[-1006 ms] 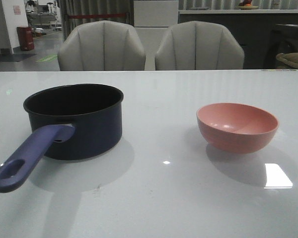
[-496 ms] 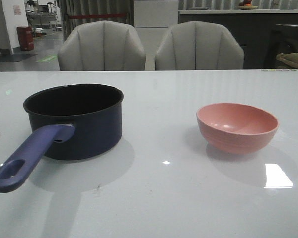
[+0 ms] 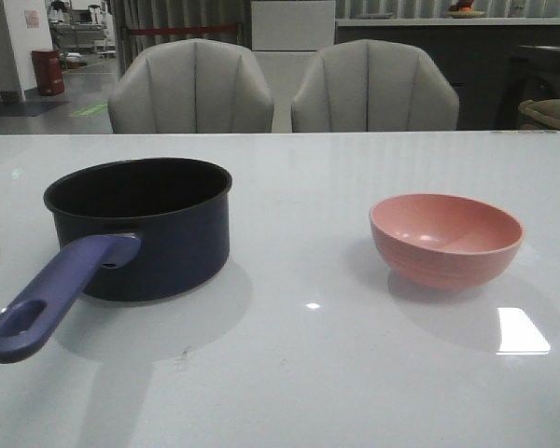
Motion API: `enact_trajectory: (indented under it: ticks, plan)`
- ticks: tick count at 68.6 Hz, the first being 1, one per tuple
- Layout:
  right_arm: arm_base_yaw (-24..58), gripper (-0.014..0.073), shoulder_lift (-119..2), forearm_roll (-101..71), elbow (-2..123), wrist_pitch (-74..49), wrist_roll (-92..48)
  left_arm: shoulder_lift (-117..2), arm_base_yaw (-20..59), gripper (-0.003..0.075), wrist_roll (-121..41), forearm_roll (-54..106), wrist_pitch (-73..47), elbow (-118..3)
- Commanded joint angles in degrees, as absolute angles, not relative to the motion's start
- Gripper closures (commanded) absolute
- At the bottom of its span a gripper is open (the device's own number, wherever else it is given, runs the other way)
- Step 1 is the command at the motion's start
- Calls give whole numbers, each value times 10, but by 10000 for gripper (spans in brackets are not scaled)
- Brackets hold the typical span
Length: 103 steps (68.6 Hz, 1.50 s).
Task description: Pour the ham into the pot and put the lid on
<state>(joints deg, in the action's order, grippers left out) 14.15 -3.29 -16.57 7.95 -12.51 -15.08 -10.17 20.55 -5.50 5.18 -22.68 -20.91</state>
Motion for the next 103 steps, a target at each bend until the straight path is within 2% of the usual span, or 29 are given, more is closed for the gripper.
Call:
enact_trajectory:
  ticks: [1, 10, 14, 21, 35, 49, 72, 103]
  plan:
    - [142, 439, -40, -168, 95, -75, -157, -123, 211, 200, -51, 59, -187, -236]
    - [142, 439, -40, -168, 95, -75, -157, -166, 196, 69, -42, 58, -197, -266]
    - [142, 439, -40, -168, 95, -75, -157, -198, 185, 49, -38, 52, -199, -285]
    - [142, 439, -40, -168, 95, -75, -157, -260, 148, 50, -33, 49, -199, -314]
    - [142, 439, -40, -168, 95, -75, -157, -413, 25, 50, 14, 59, -209, -377]
    - [142, 439, -40, -168, 95, -75, -157, -572, -67, 50, 14, 105, -292, -456]
    - [142, 439, -40, -168, 95, -75, -157, -799, -75, 50, 10, 94, -388, -590]
    - [142, 439, -40, -168, 95, -75, -157, -947, -80, 50, 10, 81, -417, -679]
